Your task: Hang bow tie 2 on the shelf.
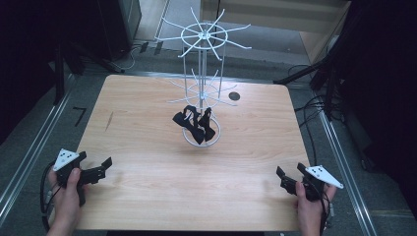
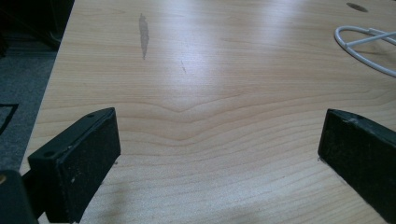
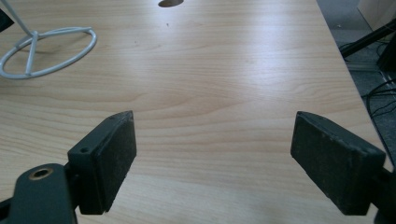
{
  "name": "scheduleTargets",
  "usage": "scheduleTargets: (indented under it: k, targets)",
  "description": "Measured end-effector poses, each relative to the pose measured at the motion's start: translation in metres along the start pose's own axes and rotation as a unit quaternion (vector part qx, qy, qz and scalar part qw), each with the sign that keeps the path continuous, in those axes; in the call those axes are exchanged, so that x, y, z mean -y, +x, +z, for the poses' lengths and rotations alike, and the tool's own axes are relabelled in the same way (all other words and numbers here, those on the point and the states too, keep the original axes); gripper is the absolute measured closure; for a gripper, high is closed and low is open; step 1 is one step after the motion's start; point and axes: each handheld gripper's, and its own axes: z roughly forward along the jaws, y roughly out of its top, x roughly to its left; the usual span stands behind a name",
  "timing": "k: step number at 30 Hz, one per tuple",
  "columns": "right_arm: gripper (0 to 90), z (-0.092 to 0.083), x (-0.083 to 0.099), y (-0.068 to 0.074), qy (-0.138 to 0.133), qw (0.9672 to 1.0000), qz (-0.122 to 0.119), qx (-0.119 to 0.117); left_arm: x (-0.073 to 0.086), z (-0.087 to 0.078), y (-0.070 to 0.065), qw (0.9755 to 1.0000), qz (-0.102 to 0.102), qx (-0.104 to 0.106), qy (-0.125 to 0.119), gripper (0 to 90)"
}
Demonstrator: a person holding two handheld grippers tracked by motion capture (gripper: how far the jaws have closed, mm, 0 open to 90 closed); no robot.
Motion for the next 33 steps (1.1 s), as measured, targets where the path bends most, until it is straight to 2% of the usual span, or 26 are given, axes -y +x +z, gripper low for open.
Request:
scheduleTargets:
  k: [5, 12, 23, 29, 33]
  targets:
    - [14.9, -0.008, 0.006, -0.013, -0.002, 0.9999, 0.010, 0.008, 0.000, 0.000, 0.000, 1.0000, 0.000, 0.000, 0.000, 0.0]
    - [15.0, -0.016, 0.009, -0.022, -0.003, 0.9998, 0.013, 0.012, 0.000, 0.000, 0.000, 1.0000, 0.001, 0.000, 0.000, 0.0]
    - [17.1, -0.033, 0.022, -0.045, -0.010, 0.9992, 0.035, 0.018, 0.000, 0.000, 0.000, 1.0000, 0.000, 0.001, 0.001, 0.0]
    - [17.9, -0.039, 0.025, -0.051, -0.018, 0.9985, 0.049, 0.013, 0.000, 0.000, 0.000, 1.0000, 0.000, 0.000, 0.001, 0.0]
    - [18.4, -0.039, 0.025, -0.050, -0.017, 0.9988, 0.046, 0.011, 0.000, 0.000, 0.000, 1.0000, -0.001, 0.001, 0.002, 0.0]
